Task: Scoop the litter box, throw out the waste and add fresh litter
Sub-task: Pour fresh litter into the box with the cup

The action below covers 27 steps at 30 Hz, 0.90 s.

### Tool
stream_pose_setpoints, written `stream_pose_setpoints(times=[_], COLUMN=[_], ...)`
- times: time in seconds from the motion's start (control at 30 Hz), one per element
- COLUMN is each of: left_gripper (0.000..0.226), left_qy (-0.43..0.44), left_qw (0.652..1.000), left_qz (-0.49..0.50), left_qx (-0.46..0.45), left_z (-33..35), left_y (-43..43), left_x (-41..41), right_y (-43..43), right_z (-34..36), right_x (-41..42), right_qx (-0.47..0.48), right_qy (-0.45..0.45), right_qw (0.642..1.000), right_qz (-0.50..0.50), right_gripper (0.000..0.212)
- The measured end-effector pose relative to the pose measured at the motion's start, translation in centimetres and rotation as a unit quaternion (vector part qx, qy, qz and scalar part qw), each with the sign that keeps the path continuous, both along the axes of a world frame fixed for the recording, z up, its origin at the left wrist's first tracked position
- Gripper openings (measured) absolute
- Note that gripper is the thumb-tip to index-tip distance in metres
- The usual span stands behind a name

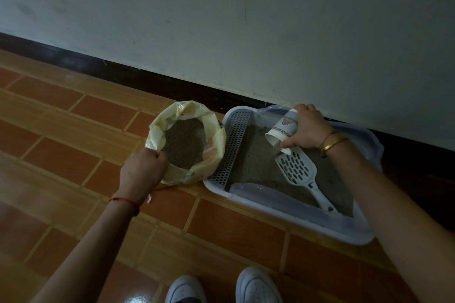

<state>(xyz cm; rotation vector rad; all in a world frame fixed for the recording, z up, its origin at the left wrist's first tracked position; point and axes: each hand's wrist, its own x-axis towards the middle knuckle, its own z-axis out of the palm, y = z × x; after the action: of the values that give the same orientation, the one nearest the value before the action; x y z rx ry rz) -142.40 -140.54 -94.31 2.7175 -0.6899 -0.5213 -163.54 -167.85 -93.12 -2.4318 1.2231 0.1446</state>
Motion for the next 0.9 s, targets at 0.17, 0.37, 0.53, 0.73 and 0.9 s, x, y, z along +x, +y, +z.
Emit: stream_pose_setpoints(times=[0.17,0.37,0.53,0.73,0.9], left_gripper=[0.045,0.045,0.046,0.046,0.047], left_qy=[0.003,0.004,0.008,-0.001,-0.002], left_qw=[1.000,1.000,1.000,0.999,0.998], left_qz=[0.007,0.011,0.008,0.011,0.014], left_qx=[-0.007,-0.014,-0.024,-0.031,-0.067], left_z=[-0.4,-0.6,-0.6,-0.9,-1.3], left_y=[0.1,0.2,0.4,0.5,0.8], left_x=[0.2,0.4,0.4,0.5,0.5], right_y=[-0.2,0.2,1.1,2.0,4.7], right_z=[0.7,1.0,1.5,2.7,3.3], right_x=[0.0,0.8,2.3,4.4,7.1], right_qx=[-0.055,-0.075,-0.009,0.127,0.245], right_qy=[0.023,-0.013,-0.069,-0.136,-0.197], right_qw=[0.997,0.995,0.997,0.982,0.948], right_qz=[0.041,0.061,0.044,0.044,0.054], right_gripper=[0.101,0.102,0.102,0.099,0.092])
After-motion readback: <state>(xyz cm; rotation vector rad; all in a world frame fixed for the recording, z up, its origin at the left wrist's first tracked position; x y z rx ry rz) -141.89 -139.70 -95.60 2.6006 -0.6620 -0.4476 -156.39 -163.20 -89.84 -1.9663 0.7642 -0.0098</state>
